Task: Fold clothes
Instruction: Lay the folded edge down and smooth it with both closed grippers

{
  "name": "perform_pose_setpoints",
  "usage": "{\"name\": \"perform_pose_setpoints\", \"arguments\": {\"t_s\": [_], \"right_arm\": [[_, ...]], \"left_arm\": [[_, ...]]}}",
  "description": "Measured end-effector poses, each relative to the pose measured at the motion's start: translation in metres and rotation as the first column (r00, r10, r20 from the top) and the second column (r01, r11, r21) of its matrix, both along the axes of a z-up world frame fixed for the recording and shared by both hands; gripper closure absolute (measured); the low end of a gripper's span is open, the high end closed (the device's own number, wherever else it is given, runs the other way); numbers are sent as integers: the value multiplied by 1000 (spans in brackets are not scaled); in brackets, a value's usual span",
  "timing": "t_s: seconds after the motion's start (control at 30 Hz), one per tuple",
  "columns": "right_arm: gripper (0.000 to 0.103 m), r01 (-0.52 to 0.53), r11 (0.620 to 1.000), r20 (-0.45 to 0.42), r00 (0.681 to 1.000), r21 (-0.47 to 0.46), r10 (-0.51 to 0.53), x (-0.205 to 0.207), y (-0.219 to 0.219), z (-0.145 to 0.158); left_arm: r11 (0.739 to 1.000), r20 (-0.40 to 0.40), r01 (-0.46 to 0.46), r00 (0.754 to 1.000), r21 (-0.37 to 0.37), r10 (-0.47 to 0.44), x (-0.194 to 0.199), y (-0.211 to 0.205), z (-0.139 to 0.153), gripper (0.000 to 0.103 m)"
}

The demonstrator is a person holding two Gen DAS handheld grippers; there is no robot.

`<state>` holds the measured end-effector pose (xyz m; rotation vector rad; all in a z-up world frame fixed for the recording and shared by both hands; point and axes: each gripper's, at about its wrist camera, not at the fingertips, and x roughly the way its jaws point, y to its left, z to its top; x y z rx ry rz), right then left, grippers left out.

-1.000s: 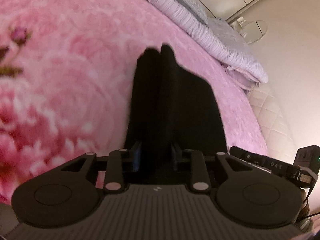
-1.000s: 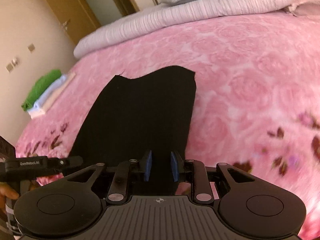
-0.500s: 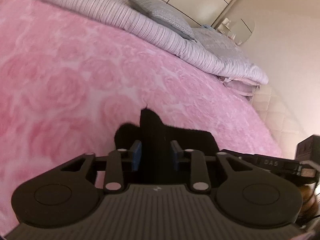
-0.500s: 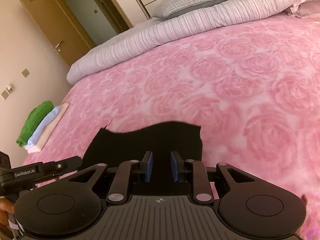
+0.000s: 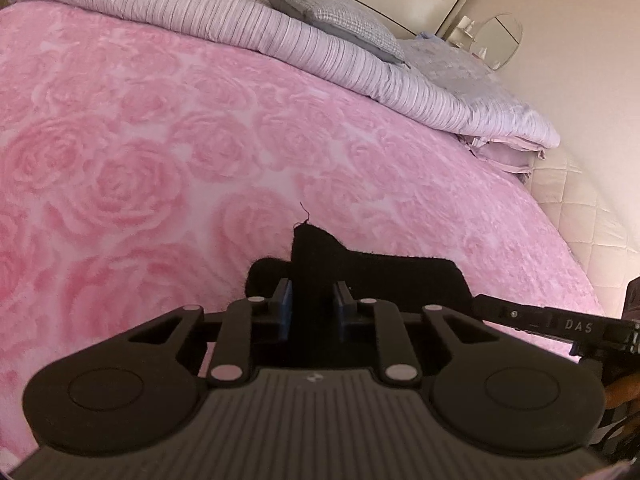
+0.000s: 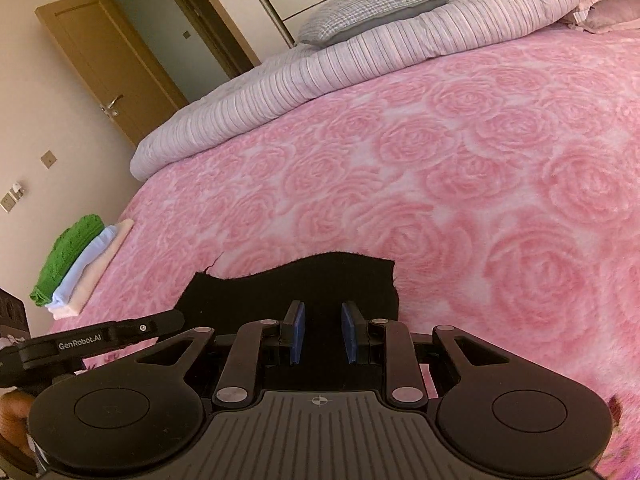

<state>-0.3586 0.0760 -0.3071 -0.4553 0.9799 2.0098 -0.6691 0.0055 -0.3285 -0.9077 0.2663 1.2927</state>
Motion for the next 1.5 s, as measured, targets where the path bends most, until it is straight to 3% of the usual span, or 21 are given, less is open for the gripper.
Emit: {"name": "perform_pose_setpoints", "arguments": {"t_s": [0.03,0.1,0.2,0.33,0.5,0.67,0.83,0.97,1.17,1.3,1.5], "right_arm": [[79,2,1000,3,1000,0,-2,-1,0,0],[79,5,1000,10,1000,0,-5,-2,0,-1],[79,1,1000,28,1000,8,-1,-4,-2,0],[79,-23,1000,67,998,22,21,-13,-4,-3],[79,-50,997,130,991,52,43,-22,-5,-12],[78,-37,998,103,994,40,33,-15,-7,-14],[78,-18,998,47,999,61,15,10,-52,4],[78,-43,995,116,993,90,33,9,-90,-10],[78,-26,995,86,996,100,17,10,-97,4],[78,15,994,22,1000,110,-18,30,-117,13],[78,37,995,-20,999,90,-35,52,-151,14]], "left_arm": [[1000,1,-1,1000,6,1,-1,0,0,97],[999,18,-7,1000,38,6,-5,-4,4,100],[987,-3,-21,1000,157,22,-6,-27,18,100],[993,17,-79,997,91,78,-18,-29,-6,100],[987,147,-152,979,57,143,-35,-22,-40,97],[985,167,-165,974,54,154,-39,-30,-42,96],[985,149,-162,977,55,152,-37,-31,-43,96],[987,112,-148,984,70,139,-33,-28,-47,96],[989,41,-136,990,61,134,-27,-40,-26,90],[983,71,-178,982,51,174,-28,-71,-5,89],[987,103,-163,981,-9,163,-8,-139,4,75]]}}
